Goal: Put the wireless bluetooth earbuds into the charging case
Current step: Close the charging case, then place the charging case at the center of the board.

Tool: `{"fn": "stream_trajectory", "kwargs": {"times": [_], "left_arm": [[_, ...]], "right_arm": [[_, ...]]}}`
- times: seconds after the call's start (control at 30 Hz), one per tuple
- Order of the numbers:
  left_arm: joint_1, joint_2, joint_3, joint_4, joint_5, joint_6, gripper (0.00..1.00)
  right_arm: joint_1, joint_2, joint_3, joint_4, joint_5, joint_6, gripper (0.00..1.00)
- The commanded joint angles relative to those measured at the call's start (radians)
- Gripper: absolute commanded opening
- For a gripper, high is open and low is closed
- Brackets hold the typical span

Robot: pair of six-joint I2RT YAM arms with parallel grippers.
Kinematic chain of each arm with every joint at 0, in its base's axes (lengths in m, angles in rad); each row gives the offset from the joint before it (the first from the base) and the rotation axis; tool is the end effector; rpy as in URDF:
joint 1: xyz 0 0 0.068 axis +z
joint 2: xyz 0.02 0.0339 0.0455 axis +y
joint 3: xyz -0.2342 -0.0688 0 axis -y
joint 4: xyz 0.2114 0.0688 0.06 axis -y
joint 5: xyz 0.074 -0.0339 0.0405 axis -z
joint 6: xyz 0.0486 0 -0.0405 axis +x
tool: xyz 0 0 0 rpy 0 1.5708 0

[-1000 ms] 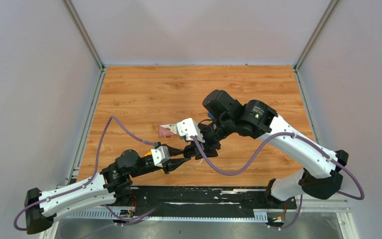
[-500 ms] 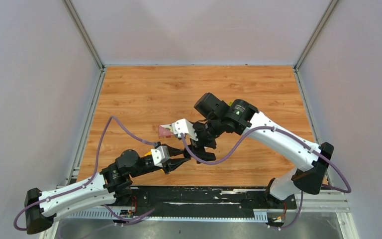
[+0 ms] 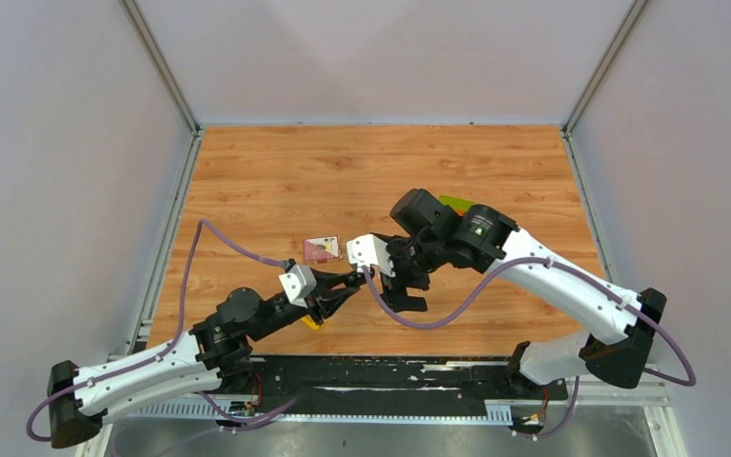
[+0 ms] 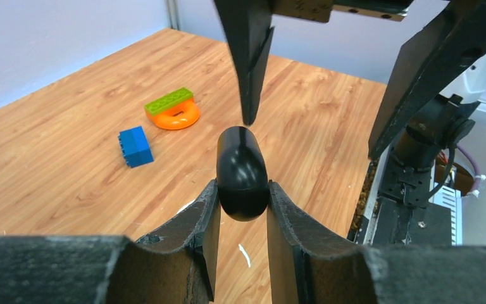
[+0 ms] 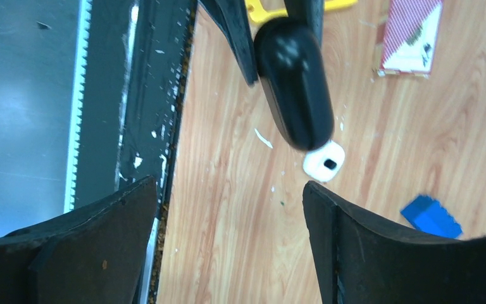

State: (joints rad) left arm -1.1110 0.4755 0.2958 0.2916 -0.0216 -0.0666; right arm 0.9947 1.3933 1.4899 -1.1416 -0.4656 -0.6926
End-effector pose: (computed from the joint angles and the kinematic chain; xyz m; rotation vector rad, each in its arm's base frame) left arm 0.0685 -0.1360 0.2557 0.7471 1.3352 -0.9367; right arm 0.1136 0.2150 0.3226 -2.0555 1.6066 0.7157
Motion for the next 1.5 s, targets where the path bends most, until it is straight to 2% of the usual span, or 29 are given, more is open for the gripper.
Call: {"fn": "stream_trajectory", "kwargs": {"times": [0.0, 0.1, 0.23, 0.33, 0.5, 0.63, 0.77, 0.93, 1.03, 1.2, 1.47], "left_arm": [[0.000, 0.035, -0.006, 0.070, -0.021, -0.051, 0.00], [-0.001, 0.085, -0.011, 0.093, -0.038, -0.100, 0.00], [0.000, 0.196, -0.007, 0.102, -0.131, -0.251, 0.00], [0.000, 0.279, -0.012, 0.133, -0.191, -0.443, 0.00], [0.000, 0.469, -0.062, 0.360, -0.183, -0.705, 0.02], [0.000, 0.689, -0.020, 0.378, -0.175, -0.899, 0.07], [0.000, 0.841, 0.069, 0.348, -0.141, -0.938, 0.12], [0.000, 0.920, 0.118, 0.359, -0.152, -0.966, 0.14], [0.003, 0.950, 0.128, 0.348, -0.142, -0.992, 0.21], [0.025, 0.951, 0.102, 0.323, -0.136, -1.053, 0.33], [0.035, 0.860, 0.129, 0.091, -0.172, -1.045, 0.49]], "right_arm": [[-0.045, -0.072, -0.046, 0.075, 0.158, 0.027, 0.85], [-0.191, -0.063, -0.046, 0.084, 0.112, 0.056, 0.85], [-0.402, -0.081, -0.068, 0.104, -0.001, 0.099, 0.85], [-0.474, -0.123, -0.114, 0.115, -0.026, 0.090, 0.85], [-0.549, -0.220, -0.212, 0.140, -0.054, 0.097, 0.86], [-0.566, -0.266, -0.255, 0.129, -0.059, 0.101, 0.86], [-0.572, -0.287, -0.257, 0.123, -0.072, 0.110, 0.86], [-0.586, -0.303, -0.265, 0.123, -0.088, 0.117, 0.86], [-0.593, -0.311, -0.278, 0.124, -0.094, 0.122, 0.86], [-0.608, -0.315, -0.283, 0.122, -0.105, 0.126, 0.86], [-0.617, -0.305, -0.267, 0.112, -0.109, 0.126, 0.86]]}}
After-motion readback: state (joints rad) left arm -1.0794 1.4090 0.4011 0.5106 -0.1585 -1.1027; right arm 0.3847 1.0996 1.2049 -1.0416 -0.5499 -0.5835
